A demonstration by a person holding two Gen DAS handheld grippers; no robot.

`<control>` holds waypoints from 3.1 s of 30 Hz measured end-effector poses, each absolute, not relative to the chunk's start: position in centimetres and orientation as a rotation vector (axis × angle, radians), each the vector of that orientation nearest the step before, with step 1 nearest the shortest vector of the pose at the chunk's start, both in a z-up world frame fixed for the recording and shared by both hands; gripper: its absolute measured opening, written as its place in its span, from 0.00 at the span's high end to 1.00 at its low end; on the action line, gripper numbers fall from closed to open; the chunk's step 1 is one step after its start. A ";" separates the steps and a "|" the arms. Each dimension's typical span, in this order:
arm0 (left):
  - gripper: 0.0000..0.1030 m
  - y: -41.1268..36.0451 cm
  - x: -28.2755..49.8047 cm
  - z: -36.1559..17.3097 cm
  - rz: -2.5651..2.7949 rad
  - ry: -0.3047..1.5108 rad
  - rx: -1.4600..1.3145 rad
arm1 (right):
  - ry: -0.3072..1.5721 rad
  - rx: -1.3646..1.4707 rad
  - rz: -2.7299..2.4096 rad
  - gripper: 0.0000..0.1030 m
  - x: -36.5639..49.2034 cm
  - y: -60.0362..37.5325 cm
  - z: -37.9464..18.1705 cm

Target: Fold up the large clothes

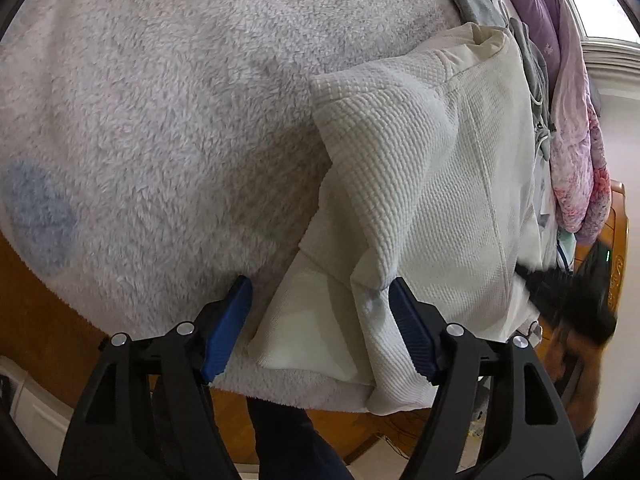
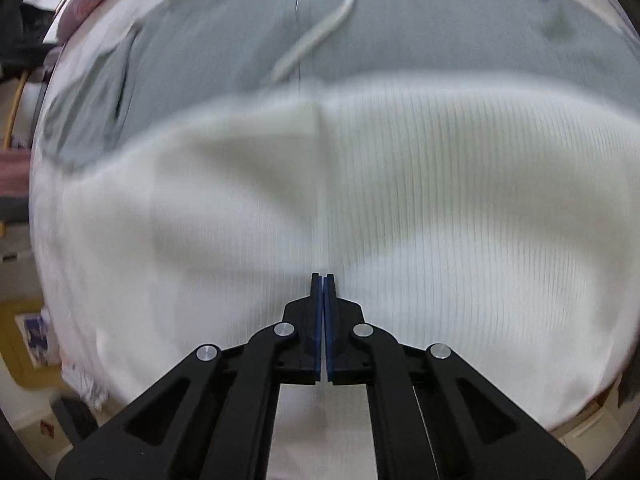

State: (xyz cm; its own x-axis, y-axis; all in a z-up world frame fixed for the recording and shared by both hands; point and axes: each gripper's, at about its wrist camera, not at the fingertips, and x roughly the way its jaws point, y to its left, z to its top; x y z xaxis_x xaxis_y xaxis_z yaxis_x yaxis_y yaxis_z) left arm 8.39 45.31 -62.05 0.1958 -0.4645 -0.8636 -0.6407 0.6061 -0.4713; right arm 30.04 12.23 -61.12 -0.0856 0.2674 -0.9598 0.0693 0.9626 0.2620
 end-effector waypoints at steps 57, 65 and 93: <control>0.25 44.3 16.0 -53.5 -0.067 1.385 -0.919 | 1.117 0.071 0.637 0.89 14.3 22.5 -55.7; 0.44 42.2 23.9 -56.8 -0.024 1.407 -0.825 | 1.140 0.187 0.649 0.89 14.1 20.9 -54.6; 0.84 1.2 29.8 -51.4 -0.535 1.376 -0.167 | 1.142 0.877 -0.017 0.88 12.6 -9.1 -55.5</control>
State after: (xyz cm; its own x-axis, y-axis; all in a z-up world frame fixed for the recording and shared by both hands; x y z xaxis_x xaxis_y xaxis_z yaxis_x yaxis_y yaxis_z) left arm 29.82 1.16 -51.41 0.0960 -0.4541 -0.8858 0.2637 0.8697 -0.4173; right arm 12.58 -9.09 -55.48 0.4533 0.4080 -0.7925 0.4316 0.6774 0.5956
